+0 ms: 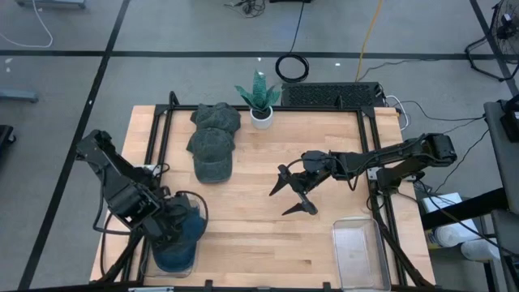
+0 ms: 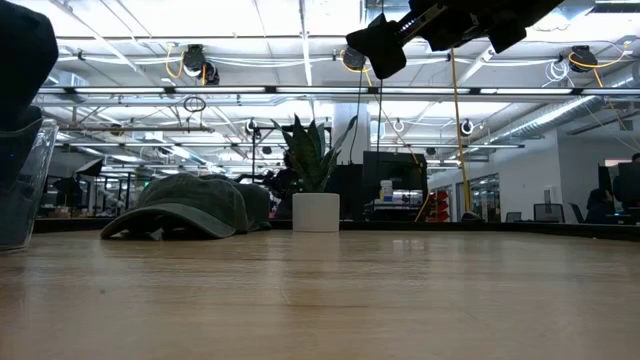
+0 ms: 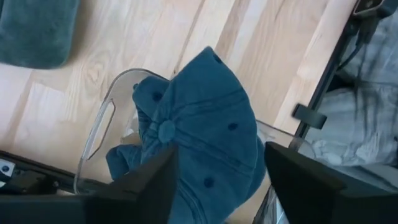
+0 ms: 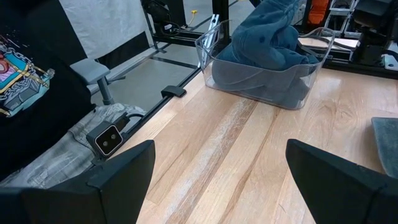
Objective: Pick & Place hat
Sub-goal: Put the bottom gray cap into the right transparent bin
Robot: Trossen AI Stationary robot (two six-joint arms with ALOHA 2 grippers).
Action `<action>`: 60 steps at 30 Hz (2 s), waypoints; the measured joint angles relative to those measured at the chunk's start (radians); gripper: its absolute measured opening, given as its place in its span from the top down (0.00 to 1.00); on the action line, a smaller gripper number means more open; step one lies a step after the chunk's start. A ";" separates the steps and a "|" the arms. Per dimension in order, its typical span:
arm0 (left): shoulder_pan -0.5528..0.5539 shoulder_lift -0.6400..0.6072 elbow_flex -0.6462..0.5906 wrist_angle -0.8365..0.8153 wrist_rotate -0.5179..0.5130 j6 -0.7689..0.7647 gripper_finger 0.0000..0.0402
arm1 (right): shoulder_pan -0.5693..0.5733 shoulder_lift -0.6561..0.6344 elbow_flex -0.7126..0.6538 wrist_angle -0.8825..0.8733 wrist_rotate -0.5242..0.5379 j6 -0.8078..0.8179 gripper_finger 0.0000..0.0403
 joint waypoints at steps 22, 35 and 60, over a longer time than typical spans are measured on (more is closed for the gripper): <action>0.124 -0.179 -0.001 0.577 -0.069 0.834 0.19 | 0.000 0.000 0.000 0.035 -0.003 -0.003 0.14; 0.201 -0.397 0.000 0.847 -0.126 1.205 0.19 | -0.016 -0.077 -0.001 0.040 0.268 0.013 0.14; 0.503 -0.916 -0.849 1.291 -0.158 1.075 0.20 | -0.066 -0.869 -0.432 -0.007 0.441 0.017 0.14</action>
